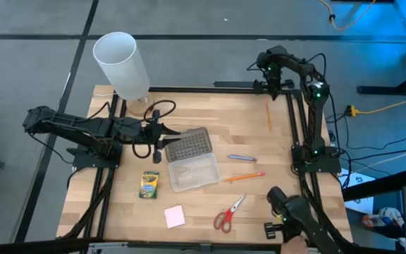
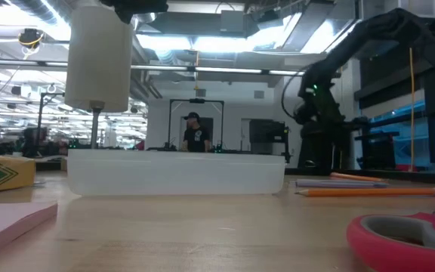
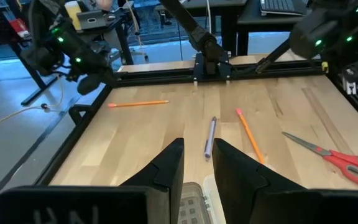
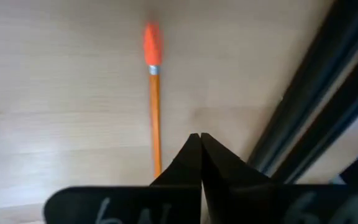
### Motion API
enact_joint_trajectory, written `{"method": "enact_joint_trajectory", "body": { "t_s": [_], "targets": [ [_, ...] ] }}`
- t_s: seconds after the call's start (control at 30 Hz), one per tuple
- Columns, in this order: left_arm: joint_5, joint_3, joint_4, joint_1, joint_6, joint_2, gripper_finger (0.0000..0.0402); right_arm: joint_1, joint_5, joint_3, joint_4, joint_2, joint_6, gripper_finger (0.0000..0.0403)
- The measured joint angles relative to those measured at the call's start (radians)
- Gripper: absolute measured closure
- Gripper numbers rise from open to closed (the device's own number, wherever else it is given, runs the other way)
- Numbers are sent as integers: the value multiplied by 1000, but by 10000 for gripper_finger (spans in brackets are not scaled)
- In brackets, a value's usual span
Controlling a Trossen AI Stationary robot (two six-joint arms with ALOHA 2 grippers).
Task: Pack school essentials
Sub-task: Put the top orange pencil into the gray supply box
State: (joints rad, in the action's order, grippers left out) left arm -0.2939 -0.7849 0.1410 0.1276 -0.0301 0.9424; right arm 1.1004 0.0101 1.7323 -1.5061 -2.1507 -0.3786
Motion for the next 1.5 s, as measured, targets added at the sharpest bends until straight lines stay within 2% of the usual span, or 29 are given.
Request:
{"method": "enact_joint_trajectory", "body": {
  "t_s": [0.33, 0.53, 0.63, 0.77, 0.9, 1.0, 1.03, 1.13, 1.27, 1.5],
  "targets": [
    [0, 0, 2, 0, 0, 0, 322, -172, 0, 7, 24, 71, 78, 386],
    [0, 0, 4, 0, 0, 0, 322, -357, 2, 6, 69, 166, 100, 393],
    [0, 0, 4, 0, 0, 0, 322, -472, 43, 6, 93, 247, 100, 395],
    [0, 0, 5, 0, 2, 0, 322, -638, 163, -15, 98, 388, 91, 393],
    [0, 0, 5, 0, 1, 0, 322, -783, 322, -155, 157, 583, 32, 388],
    [0, 0, 5, 0, 1, 0, 322, -855, 526, -351, 300, 753, -115, 390],
    [0, 0, 5, 0, 1, 0, 322, -867, 561, -420, 350, 803, -177, 391],
    [0, 0, 5, 0, 1, 0, 322, -874, 552, -614, 504, 910, -306, 394],
    [0, 0, 5, 0, 1, 0, 322, -874, 545, -793, 678, 966, -301, 392],
    [0, 0, 5, 0, 1, 0, 322, -871, 515, -915, 833, 969, -320, 387]
  ]
}}
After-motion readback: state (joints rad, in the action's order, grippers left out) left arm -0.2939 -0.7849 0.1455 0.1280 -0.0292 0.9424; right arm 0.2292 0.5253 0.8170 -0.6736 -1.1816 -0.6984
